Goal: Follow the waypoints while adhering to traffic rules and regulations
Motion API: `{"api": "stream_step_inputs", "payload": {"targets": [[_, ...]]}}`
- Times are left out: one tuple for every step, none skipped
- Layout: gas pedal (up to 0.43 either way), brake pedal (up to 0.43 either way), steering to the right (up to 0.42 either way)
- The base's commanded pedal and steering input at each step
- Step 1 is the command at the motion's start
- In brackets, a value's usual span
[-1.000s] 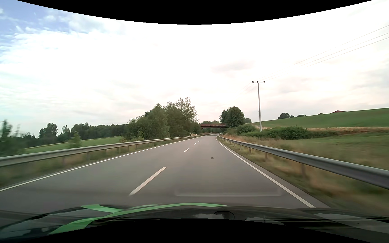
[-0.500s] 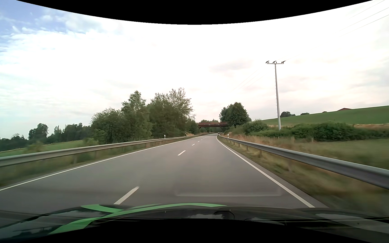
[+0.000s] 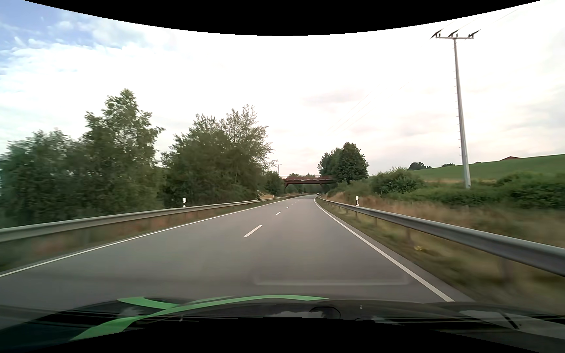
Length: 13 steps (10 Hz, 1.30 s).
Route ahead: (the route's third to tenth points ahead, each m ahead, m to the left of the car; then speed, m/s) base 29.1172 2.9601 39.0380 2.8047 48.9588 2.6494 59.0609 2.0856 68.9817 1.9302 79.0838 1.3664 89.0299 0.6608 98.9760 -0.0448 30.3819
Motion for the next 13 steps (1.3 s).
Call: {"api": "stream_step_inputs", "payload": {"targets": [[0.37, 0.0, 0.002], [0.35, 0.0, 0.002], [0.331, 0.0, 0.002], [0.331, 0.0, 0.002], [0.331, 0.0, 0.002], [0.331, 0.0, 0.002], [0.331, 0.0, 0.003], [0.35, 0.0, 0.003], [0.358, 0.0, 0.003], [0.358, 0.0, 0.003], [0.358, 0.0, 0.003], [0.37, 0.0, 0.004], [0.37, 0.0, 0.003]]}}
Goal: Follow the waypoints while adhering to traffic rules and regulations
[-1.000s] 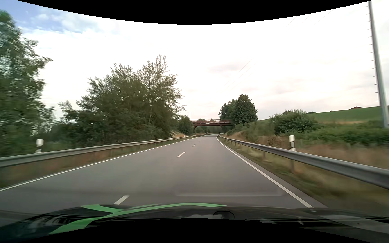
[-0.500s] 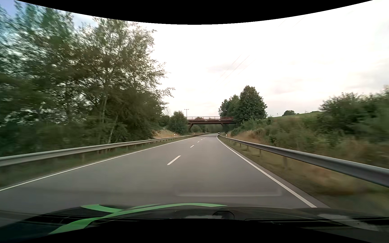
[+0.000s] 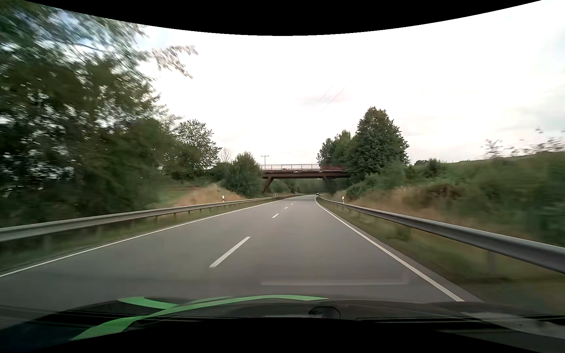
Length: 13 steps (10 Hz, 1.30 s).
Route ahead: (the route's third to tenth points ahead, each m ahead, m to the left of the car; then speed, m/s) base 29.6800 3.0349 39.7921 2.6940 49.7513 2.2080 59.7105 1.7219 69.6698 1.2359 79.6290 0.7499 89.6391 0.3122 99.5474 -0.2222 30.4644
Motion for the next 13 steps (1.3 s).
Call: {"api": "stream_step_inputs", "payload": {"targets": [[0.378, 0.0, 0.003], [0.378, 0.0, 0.004], [0.39, 0.0, 0.004], [0.39, 0.0, 0.004], [0.39, 0.0, 0.004], [0.39, 0.0, 0.004], [0.39, 0.0, 0.003], [0.39, 0.0, 0.004], [0.39, 0.0, 0.004], [0.39, 0.0, 0.004], [0.39, 0.0, 0.004], [0.39, 0.0, 0.003], [0.37, 0.0, 0.004]]}}
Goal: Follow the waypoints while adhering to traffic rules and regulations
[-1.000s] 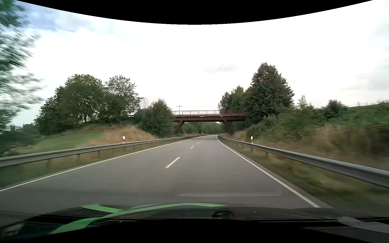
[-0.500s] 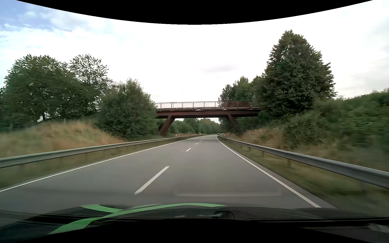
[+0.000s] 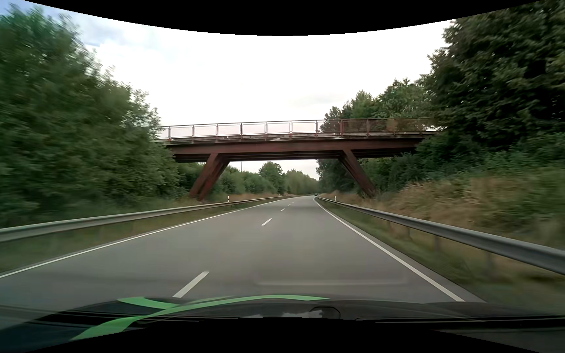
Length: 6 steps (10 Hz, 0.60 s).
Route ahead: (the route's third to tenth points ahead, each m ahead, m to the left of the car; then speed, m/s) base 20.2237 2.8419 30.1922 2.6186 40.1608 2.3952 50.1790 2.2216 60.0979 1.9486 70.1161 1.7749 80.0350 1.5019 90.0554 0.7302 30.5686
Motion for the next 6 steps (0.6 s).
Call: {"api": "stream_step_inputs", "payload": {"targets": [[0.35, 0.0, 0.003], [0.35, 0.0, 0.004], [0.339, 0.0, 0.004], [0.331, 0.0, 0.004], [0.319, 0.0, 0.004], [0.311, 0.0, 0.003]]}}
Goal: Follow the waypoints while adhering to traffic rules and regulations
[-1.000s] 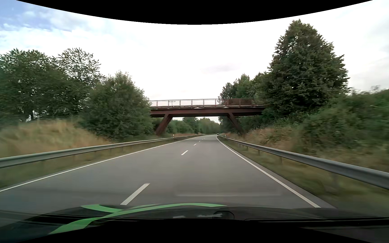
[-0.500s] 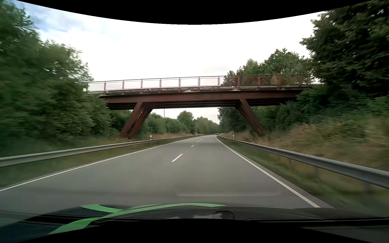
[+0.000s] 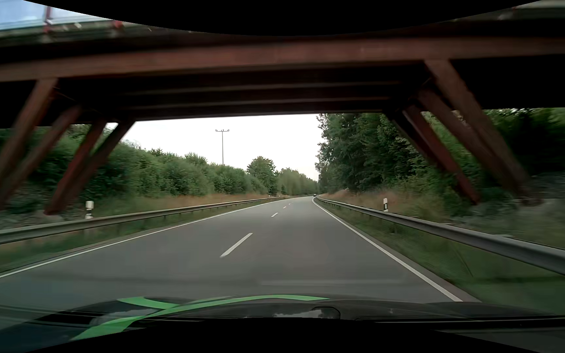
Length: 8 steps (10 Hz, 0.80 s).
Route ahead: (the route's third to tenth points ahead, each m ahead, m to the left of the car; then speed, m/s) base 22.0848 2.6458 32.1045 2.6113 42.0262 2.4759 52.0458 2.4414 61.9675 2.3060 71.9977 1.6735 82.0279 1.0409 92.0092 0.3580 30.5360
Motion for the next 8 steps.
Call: {"api": "stream_step_inputs", "payload": {"targets": [[0.311, 0.0, 0.004], [0.311, 0.0, 0.003], [0.311, 0.0, 0.002], [0.311, 0.0, 0.002], [0.311, 0.0, 0.001], [0.311, 0.0, 0.002], [0.311, 0.0, 0.002], [0.311, 0.0, 0.001]]}}
